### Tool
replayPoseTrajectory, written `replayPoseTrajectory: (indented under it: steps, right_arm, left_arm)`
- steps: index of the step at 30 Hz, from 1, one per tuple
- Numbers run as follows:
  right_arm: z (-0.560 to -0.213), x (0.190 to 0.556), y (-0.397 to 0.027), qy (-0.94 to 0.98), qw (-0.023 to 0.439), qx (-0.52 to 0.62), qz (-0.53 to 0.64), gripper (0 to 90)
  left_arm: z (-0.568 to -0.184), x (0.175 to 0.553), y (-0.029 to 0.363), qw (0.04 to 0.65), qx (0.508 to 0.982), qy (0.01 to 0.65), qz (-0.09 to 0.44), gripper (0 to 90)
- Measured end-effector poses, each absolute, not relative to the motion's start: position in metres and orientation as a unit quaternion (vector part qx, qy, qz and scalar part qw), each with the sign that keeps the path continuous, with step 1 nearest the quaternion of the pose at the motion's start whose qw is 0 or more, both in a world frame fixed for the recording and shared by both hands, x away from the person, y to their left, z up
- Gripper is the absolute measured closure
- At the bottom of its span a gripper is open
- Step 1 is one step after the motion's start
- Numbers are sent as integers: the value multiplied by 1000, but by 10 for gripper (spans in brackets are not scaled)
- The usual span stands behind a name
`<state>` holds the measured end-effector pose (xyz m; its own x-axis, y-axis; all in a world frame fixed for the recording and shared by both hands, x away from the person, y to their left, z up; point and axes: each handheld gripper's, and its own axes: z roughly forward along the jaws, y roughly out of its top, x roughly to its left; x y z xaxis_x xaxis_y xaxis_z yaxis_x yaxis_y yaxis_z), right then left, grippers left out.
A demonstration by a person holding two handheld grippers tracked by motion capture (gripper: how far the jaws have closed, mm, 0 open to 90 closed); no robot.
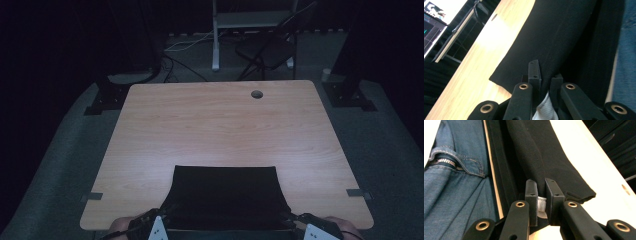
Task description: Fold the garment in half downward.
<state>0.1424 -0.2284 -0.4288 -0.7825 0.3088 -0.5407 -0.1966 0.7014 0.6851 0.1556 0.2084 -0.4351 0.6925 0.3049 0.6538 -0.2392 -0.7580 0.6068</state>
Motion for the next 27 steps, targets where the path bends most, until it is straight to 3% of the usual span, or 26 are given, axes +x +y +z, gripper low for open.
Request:
replayPoseTrajectory:
  steps: [8, 11, 13, 14, 15, 19, 25, 27]
  right_arm:
    - [-442, 142, -230, 885, 293, 32, 359, 823]
    - [-443, 144, -231, 891, 272, 42, 361, 782]
    - [-444, 147, -232, 897, 253, 40, 359, 670]
    - [-445, 148, -233, 899, 239, 45, 364, 537]
    - [-445, 149, -235, 900, 227, 45, 368, 475]
    - [-439, 152, -241, 886, 206, 66, 411, 281]
    - [-433, 176, -231, 867, 203, 88, 446, 208]
    - [-434, 185, -228, 866, 197, 90, 450, 208]
  left_arm:
    - [-444, 158, 209, 325, 876, 14, 356, 830]
    - [-445, 160, 213, 326, 883, 14, 338, 754]
    - [-444, 162, 218, 334, 889, 16, 314, 683]
    - [-442, 163, 221, 346, 888, 28, 302, 607]
    - [-439, 164, 225, 359, 891, 37, 275, 522]
    - [-429, 168, 235, 398, 878, 68, 257, 442]
    - [-417, 184, 227, 424, 866, 103, 246, 398]
    - [-412, 186, 223, 450, 862, 96, 214, 390]
